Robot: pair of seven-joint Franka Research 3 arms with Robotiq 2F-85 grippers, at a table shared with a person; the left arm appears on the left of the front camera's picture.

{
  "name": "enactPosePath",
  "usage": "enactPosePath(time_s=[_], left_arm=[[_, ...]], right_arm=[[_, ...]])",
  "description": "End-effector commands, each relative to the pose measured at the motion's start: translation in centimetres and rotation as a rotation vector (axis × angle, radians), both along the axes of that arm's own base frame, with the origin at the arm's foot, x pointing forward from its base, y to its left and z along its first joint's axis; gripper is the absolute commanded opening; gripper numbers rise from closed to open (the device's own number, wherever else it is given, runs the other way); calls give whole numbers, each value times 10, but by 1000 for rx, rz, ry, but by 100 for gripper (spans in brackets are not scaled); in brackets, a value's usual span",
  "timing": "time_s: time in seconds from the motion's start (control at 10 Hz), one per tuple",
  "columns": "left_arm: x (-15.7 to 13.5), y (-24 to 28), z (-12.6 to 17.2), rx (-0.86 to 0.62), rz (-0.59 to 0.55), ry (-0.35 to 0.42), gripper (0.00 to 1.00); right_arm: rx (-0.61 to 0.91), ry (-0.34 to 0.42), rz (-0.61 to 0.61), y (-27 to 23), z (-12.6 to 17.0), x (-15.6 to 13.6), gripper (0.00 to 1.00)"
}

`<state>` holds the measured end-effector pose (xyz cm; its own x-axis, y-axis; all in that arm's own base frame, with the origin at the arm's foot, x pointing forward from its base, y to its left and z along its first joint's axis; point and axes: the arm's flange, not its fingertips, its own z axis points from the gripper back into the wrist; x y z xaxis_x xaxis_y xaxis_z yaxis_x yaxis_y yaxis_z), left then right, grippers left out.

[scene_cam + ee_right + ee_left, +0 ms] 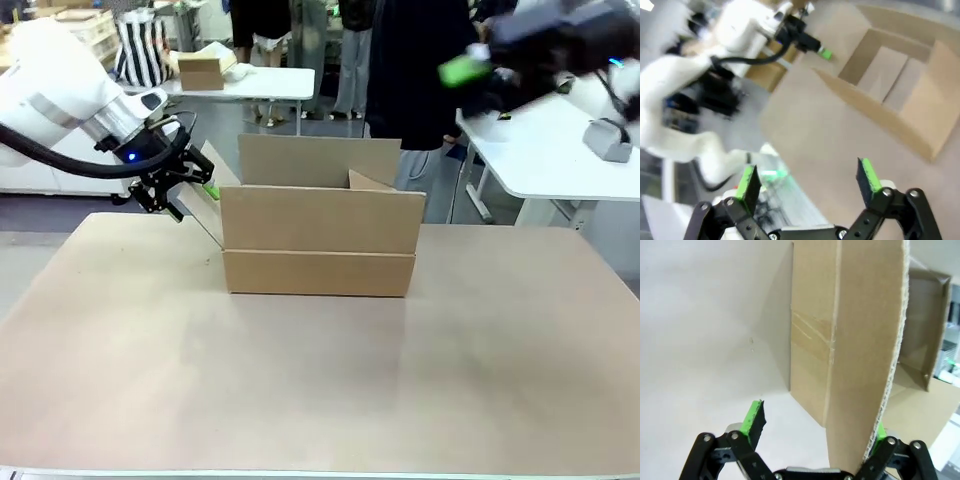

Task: Pack the gift set into the box.
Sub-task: Place both hands on the side flaps of the Package Box and spread them outward.

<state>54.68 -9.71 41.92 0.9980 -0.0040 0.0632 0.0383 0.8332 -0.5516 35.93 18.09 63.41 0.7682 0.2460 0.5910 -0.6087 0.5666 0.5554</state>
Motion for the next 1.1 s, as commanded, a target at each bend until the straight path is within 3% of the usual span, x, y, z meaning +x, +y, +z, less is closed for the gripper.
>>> enactPosePath(time_s=[0.0, 0.1, 0.2, 0.3, 0.5, 0.6, 0.7, 0.9, 1.0], left_arm=[[-1, -1, 3, 18, 12, 0, 100], [-1, -1, 3, 18, 12, 0, 100], [-1, -1, 3, 18, 12, 0, 100], [-1, -1, 3, 18, 12, 0, 100], [-1, -1, 3, 18, 12, 0, 100], [-1, -1, 3, 18, 12, 0, 100], [-1, -1, 3, 18, 12, 0, 100], [-1, -1, 3, 18, 12, 0, 100], [-1, -1, 3, 18, 12, 0, 100]], right_arm=[[-444, -62, -220, 69, 2, 91, 100], [-508, -18, -296, 95, -8, 99, 100], [-523, 1, -268, 106, -23, 96, 100], [-239, -124, -72, 99, 0, 60, 100], [-239, -124, -72, 99, 0, 60, 100], [-326, -126, -119, 114, -18, 82, 100], [-449, 58, -412, 129, -21, 96, 100], [-633, 272, -627, 181, -52, 122, 100], [-723, 329, -730, 201, -67, 133, 100]])
